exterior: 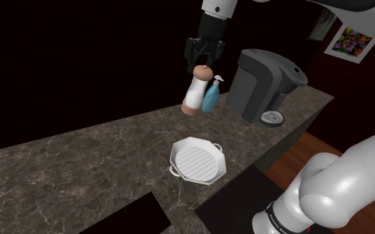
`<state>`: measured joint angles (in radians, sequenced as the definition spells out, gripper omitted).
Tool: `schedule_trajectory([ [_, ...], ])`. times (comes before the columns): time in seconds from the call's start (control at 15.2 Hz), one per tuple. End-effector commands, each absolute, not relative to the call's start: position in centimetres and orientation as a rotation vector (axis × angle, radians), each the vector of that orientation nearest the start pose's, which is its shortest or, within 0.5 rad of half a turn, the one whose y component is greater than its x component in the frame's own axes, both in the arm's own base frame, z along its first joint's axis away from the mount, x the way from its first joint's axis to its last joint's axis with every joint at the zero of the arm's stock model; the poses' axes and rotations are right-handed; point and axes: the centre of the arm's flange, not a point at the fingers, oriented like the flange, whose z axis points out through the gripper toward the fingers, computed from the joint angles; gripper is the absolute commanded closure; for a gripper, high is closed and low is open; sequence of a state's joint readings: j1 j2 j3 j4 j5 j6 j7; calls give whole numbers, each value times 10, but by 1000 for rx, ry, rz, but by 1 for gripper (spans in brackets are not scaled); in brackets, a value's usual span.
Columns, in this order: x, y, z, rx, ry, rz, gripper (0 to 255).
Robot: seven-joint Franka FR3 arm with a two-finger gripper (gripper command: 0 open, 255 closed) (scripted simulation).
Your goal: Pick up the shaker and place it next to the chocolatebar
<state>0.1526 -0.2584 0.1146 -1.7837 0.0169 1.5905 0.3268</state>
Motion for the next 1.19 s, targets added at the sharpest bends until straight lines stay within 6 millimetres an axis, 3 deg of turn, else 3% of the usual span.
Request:
schedule_trajectory([
  [0.0,460,163,659,-3131,99,-102,255],
  [0.66,483,295,659,-3131,99,-102,255],
  [1.12,483,295,622,-3131,99,-102,255],
])
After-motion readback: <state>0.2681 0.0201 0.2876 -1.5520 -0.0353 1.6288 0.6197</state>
